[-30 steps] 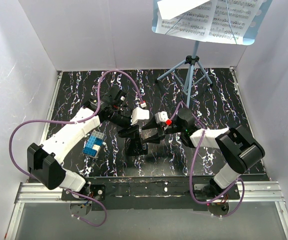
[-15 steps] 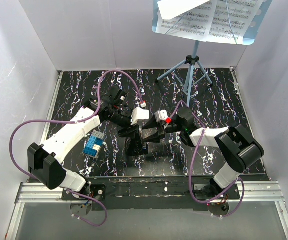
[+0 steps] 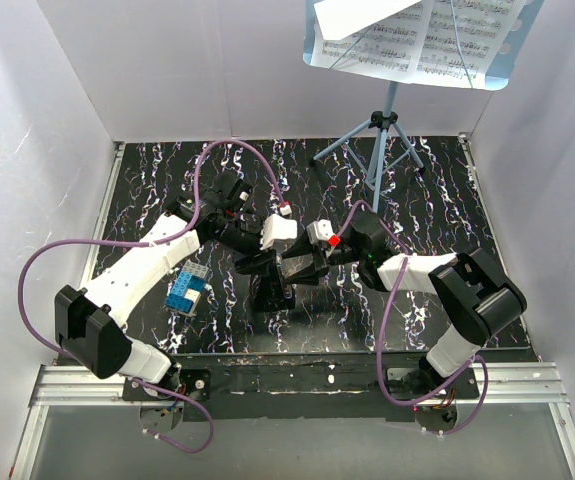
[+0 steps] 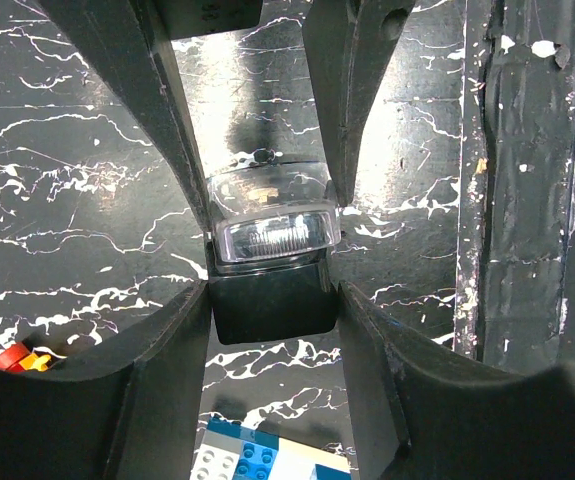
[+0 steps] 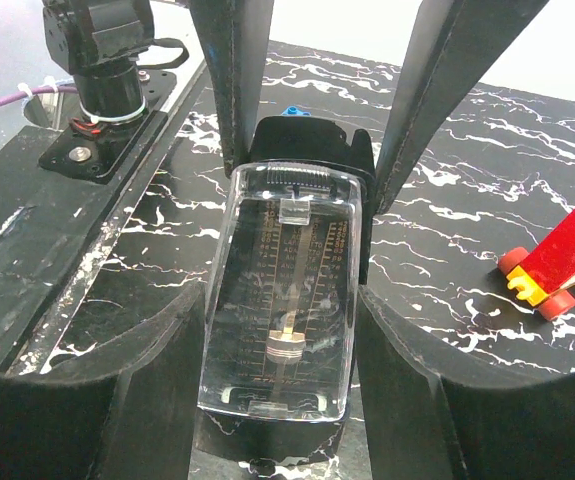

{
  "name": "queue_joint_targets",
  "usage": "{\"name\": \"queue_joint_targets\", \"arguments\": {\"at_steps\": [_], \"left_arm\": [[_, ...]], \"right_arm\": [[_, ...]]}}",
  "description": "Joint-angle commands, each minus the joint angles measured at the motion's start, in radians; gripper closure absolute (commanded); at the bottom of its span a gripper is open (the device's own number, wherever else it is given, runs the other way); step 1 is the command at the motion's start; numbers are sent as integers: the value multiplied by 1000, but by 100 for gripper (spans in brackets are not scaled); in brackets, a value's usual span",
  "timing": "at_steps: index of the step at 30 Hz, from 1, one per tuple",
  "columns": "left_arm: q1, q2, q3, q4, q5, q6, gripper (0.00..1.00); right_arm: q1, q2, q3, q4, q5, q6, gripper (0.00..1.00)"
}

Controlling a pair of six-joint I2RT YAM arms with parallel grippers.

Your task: Pack up the instrument practice props

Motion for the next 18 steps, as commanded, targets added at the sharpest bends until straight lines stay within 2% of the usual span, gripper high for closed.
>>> {"name": "queue_joint_targets", "arguments": {"at_steps": [1,10,15,18], "left_arm": [[-17,17,2,-55,78,86,100],[-16,23,2,-74,69,135,100],[-16,27,2,-74,70,142,100],[-14,30,5,-71,73,142,100]], "right_arm": [[-8,56,19,-71,51,-80,99],[-16,89,41,23,57,87,99],[-14,67,38,55,27,75,99],[-13,64,48,6,16,30,99]]}}
